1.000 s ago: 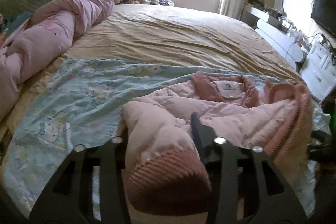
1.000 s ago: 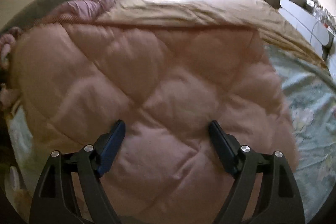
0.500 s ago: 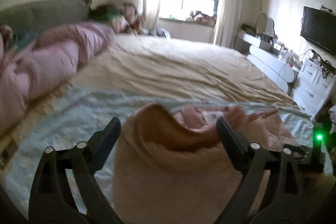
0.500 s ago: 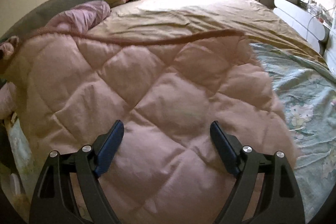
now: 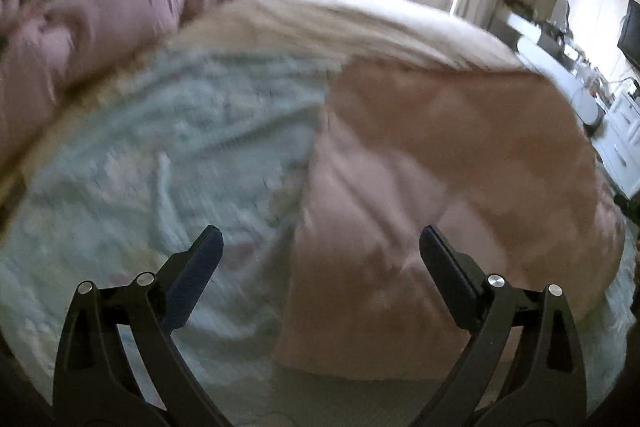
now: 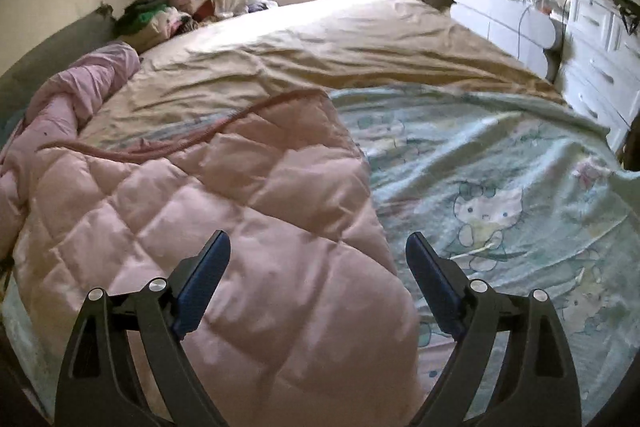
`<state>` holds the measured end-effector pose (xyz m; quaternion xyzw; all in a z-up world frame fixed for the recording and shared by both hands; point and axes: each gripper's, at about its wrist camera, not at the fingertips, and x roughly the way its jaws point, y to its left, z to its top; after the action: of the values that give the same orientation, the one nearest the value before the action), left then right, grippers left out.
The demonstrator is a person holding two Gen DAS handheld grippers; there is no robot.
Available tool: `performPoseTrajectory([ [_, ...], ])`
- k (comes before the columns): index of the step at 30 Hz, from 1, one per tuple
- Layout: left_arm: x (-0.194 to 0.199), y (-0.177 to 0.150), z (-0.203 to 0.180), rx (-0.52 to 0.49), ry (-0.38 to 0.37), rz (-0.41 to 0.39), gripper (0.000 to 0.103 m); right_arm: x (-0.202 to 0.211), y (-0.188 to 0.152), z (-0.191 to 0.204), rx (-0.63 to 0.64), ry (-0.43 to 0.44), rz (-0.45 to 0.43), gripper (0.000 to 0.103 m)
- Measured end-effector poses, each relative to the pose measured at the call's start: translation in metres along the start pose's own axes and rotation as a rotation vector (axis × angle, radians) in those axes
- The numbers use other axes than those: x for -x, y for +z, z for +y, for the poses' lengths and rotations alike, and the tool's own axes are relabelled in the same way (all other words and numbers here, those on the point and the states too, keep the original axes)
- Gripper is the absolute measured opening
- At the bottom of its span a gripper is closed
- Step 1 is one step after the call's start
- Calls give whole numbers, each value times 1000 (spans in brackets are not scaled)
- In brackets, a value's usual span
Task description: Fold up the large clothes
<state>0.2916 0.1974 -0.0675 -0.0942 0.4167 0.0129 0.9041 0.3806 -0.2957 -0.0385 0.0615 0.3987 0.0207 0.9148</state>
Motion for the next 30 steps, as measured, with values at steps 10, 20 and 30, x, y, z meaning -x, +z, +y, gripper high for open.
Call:
performPoseTrajectory([
  [10,-4,2,-28,-78,-74,-14,14,-3,-14,0,37,40,-61,18],
  [20,0,76,-56,-143,-3,-111,14,11,50,-4,-25,-15,-204,14],
  [30,-62,68,-50,-142,80,3,17,-73,45,-6,-74,-107,-59,14],
])
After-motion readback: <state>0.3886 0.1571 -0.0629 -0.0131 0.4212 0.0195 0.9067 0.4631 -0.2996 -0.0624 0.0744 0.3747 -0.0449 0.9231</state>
